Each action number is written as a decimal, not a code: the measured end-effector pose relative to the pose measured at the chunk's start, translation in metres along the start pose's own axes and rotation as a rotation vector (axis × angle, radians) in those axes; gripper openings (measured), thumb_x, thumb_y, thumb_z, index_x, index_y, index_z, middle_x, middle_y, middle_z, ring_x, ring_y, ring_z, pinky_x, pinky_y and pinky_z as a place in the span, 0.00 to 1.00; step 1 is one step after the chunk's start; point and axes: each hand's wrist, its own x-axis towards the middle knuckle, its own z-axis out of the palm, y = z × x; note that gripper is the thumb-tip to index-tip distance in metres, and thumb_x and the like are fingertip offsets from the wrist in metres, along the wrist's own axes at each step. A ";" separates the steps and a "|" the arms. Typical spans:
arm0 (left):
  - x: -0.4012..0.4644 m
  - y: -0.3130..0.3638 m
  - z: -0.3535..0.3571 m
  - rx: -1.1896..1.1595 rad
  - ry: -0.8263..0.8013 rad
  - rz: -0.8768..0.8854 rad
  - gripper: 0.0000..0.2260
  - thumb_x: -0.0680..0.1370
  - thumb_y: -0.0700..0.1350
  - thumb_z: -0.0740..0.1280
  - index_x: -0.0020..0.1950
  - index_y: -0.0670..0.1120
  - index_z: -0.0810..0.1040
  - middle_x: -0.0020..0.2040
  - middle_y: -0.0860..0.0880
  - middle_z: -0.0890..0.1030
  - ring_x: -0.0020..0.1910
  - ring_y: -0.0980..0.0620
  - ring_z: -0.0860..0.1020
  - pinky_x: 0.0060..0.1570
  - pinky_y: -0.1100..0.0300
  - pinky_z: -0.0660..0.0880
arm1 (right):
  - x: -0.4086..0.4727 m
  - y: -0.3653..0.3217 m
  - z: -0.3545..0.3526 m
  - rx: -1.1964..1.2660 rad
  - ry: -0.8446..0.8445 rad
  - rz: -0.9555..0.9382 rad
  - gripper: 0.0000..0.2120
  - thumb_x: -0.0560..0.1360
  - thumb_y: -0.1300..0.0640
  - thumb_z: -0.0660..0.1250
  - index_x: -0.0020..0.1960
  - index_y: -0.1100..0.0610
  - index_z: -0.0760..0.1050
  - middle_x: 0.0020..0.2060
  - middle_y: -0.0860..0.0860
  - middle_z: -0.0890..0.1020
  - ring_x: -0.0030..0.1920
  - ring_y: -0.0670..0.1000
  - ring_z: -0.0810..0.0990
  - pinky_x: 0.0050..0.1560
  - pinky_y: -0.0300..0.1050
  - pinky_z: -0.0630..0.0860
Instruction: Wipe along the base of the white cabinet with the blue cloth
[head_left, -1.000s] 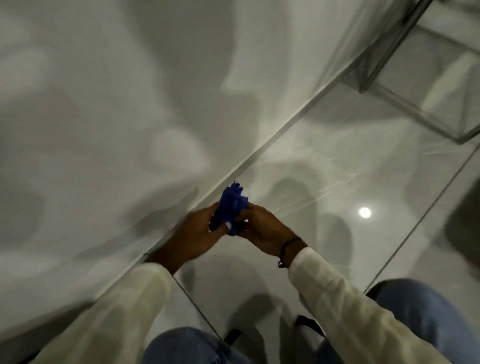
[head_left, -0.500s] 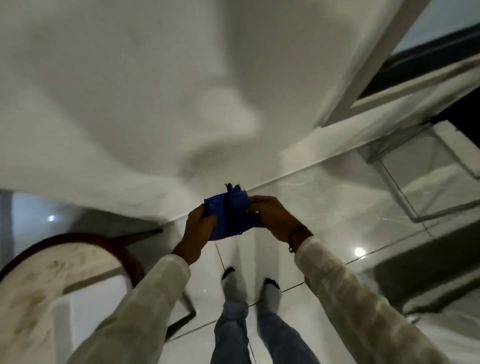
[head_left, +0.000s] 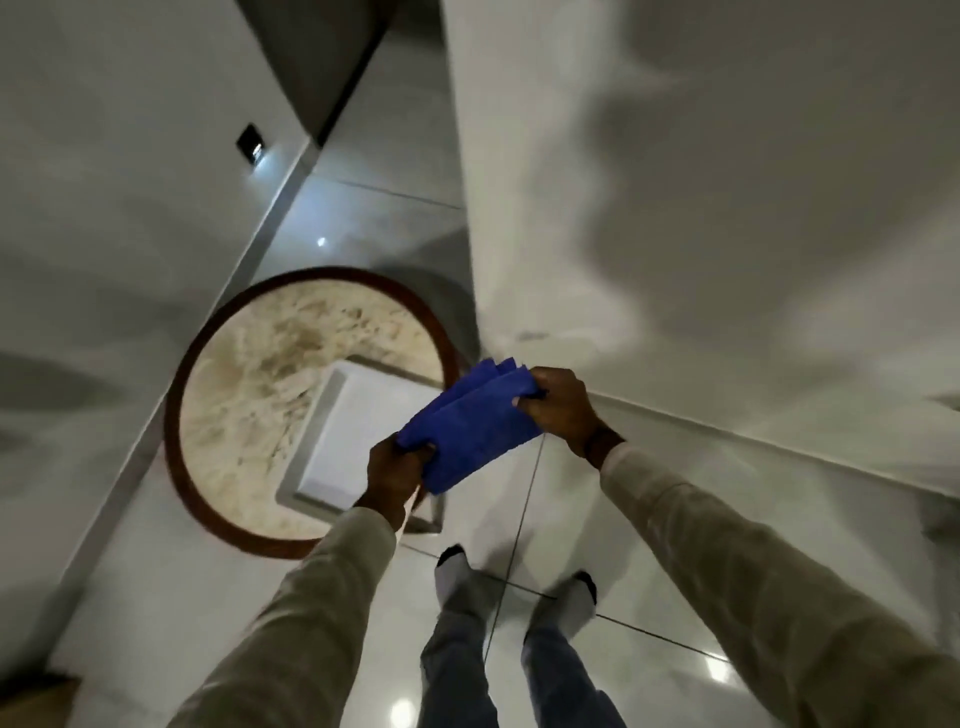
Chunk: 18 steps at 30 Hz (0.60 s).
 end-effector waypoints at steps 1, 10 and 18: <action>0.011 -0.008 -0.019 -0.010 0.033 -0.040 0.11 0.80 0.29 0.66 0.61 0.32 0.80 0.53 0.33 0.83 0.56 0.34 0.81 0.57 0.37 0.82 | 0.011 -0.006 0.027 -0.048 -0.029 -0.034 0.06 0.73 0.66 0.69 0.48 0.67 0.81 0.46 0.63 0.86 0.48 0.61 0.84 0.53 0.54 0.80; 0.094 -0.086 -0.120 0.095 0.157 -0.126 0.14 0.78 0.34 0.65 0.64 0.40 0.75 0.63 0.33 0.81 0.62 0.31 0.81 0.62 0.34 0.81 | 0.090 -0.018 0.202 -0.387 -0.250 -0.161 0.08 0.73 0.68 0.64 0.47 0.67 0.81 0.48 0.65 0.84 0.51 0.64 0.82 0.52 0.54 0.79; 0.114 -0.091 -0.138 0.486 0.137 -0.105 0.15 0.82 0.39 0.64 0.67 0.36 0.78 0.64 0.33 0.83 0.62 0.32 0.83 0.63 0.37 0.82 | 0.090 -0.015 0.223 -0.196 -0.032 -0.070 0.11 0.77 0.65 0.67 0.58 0.62 0.82 0.55 0.59 0.86 0.57 0.56 0.84 0.60 0.47 0.81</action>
